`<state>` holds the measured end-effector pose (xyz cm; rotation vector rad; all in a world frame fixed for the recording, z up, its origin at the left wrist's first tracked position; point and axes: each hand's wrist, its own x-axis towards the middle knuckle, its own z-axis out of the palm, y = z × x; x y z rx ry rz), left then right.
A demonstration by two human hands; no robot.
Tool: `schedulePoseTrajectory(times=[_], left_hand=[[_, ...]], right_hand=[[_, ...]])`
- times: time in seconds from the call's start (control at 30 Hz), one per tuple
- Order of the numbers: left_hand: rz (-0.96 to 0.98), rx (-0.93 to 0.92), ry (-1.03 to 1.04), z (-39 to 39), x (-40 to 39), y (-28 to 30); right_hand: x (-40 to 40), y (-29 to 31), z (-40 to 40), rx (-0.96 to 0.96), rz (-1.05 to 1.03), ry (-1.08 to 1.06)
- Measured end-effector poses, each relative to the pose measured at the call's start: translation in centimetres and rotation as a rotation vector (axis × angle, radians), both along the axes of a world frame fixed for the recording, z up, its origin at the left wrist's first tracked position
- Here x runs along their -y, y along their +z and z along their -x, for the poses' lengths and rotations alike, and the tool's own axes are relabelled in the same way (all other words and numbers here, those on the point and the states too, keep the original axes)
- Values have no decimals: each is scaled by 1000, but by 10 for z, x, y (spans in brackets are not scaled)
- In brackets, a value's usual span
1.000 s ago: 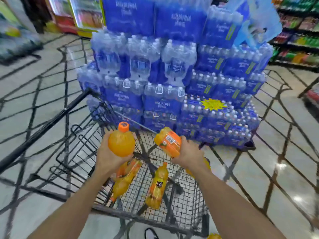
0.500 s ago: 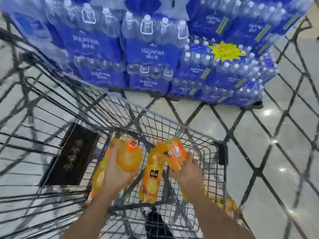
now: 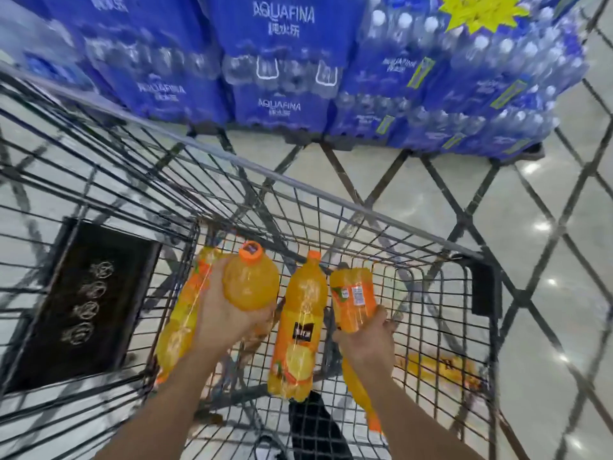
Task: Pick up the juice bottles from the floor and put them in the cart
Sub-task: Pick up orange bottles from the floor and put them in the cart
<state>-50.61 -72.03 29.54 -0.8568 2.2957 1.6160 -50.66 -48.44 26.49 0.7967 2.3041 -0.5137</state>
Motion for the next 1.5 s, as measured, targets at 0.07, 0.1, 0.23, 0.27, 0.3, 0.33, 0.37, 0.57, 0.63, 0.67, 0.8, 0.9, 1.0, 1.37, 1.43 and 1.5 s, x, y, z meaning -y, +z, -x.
schedulePoseTrajectory(times=[0.07,0.1,0.23,0.27,0.3,0.33,0.37,0.57,0.63,0.67,0.8,0.9,1.0,1.37,1.43,1.5], left_hand=[[76,87,-59,15,17,-1],[128,164,-111,22,24,-1],[268,449,-367,29,34,-12],[285,492,-416,27,31,-18],[295,520,-435,23,27,-25],[315,535,-427,19,23,-33],[346,537,-411,17,19,-40],[594,534,-448,7,-6,-65],[589,521,-435,3,-9,-66],[562,517,-426,1,-9,-65],[494,465,-444,-2,-9,-45],[503,406,-446,8,-13,-6],[553,266,-441,29,-21,55],[634,-508,-616,71,-125,339],[631,-665,-680,61,-163,383],[608,-811,-745,47,-208,424]], right_hand=[[2,-5,-2,8,18,-3],[1,-7,-3,7,26,-9],[1,-10,-5,-16,35,-26],[1,-11,-5,-20,36,-27],[2,-12,-5,-25,37,-30],[2,-14,-5,-33,39,-31],[1,-16,-6,-43,39,-31],[1,-28,-5,-38,34,-58],[0,-26,-3,-34,40,-48],[0,-24,-2,-24,47,-41],[-4,-5,6,1,66,-15],[-7,31,21,-92,90,44],[-16,85,39,-246,71,116],[-127,367,11,-825,-140,107],[-163,412,-21,-901,-221,75],[-202,454,-56,-971,-311,18]])
